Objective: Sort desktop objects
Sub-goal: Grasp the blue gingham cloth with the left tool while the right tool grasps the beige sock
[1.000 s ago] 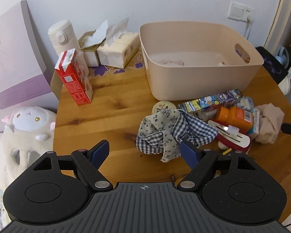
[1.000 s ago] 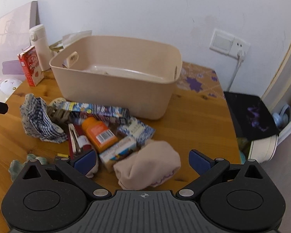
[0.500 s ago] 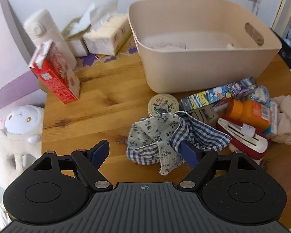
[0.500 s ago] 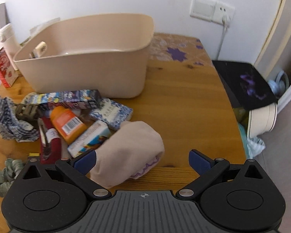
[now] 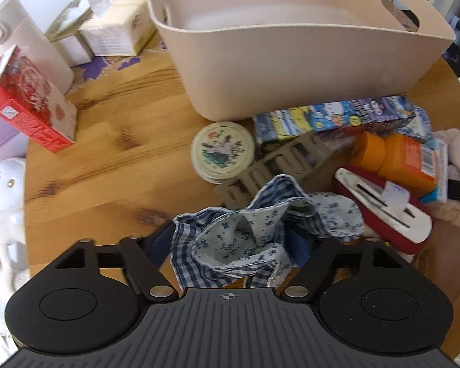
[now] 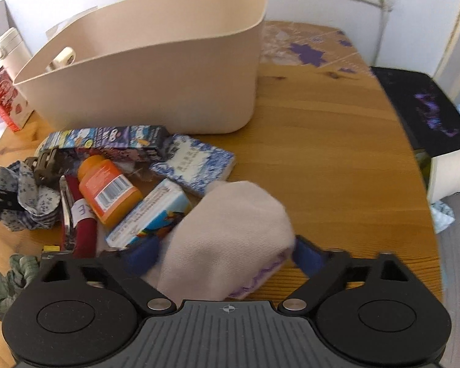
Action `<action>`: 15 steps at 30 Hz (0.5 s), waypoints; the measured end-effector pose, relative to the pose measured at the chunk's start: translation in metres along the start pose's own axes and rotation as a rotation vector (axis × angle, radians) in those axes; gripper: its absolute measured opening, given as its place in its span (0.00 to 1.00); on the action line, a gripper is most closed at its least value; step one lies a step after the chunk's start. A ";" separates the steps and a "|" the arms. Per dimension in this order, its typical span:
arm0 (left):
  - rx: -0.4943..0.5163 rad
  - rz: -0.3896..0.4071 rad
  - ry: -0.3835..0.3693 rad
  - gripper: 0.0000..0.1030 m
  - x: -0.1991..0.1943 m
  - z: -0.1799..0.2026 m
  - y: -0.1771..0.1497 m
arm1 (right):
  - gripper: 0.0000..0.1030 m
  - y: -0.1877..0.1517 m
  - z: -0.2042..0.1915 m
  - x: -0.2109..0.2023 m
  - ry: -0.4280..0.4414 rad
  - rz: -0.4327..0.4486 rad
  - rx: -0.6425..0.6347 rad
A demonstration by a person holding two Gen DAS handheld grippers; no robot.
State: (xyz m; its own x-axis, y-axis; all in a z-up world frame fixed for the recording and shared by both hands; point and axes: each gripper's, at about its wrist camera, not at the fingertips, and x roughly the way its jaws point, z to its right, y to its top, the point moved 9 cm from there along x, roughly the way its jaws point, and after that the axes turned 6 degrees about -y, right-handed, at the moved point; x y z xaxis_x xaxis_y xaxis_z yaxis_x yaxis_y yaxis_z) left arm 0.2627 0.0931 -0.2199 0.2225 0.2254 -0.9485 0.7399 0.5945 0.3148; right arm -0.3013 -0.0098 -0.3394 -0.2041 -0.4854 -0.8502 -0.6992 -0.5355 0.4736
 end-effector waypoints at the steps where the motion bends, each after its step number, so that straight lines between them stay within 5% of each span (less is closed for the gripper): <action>1: 0.001 0.000 -0.017 0.61 0.000 0.002 0.000 | 0.75 0.000 -0.001 0.001 -0.002 -0.002 0.000; 3: -0.012 -0.004 -0.052 0.41 0.000 0.006 -0.001 | 0.66 0.000 -0.001 0.002 -0.006 0.002 0.010; 6: -0.074 -0.018 -0.105 0.29 0.001 0.004 -0.003 | 0.51 -0.001 -0.001 0.000 -0.001 0.004 0.016; 10: -0.094 -0.023 -0.119 0.21 -0.002 0.004 -0.005 | 0.38 -0.004 -0.001 -0.004 -0.006 0.008 0.002; 15: -0.100 0.005 -0.099 0.17 -0.013 0.004 -0.011 | 0.33 -0.010 -0.003 -0.019 -0.019 0.025 -0.024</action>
State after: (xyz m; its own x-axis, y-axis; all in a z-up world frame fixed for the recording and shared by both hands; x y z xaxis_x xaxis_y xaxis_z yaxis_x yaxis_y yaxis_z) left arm 0.2547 0.0806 -0.2114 0.2912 0.1541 -0.9442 0.6730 0.6685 0.3166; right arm -0.2886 0.0026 -0.3275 -0.2346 -0.4858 -0.8420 -0.6774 -0.5395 0.5000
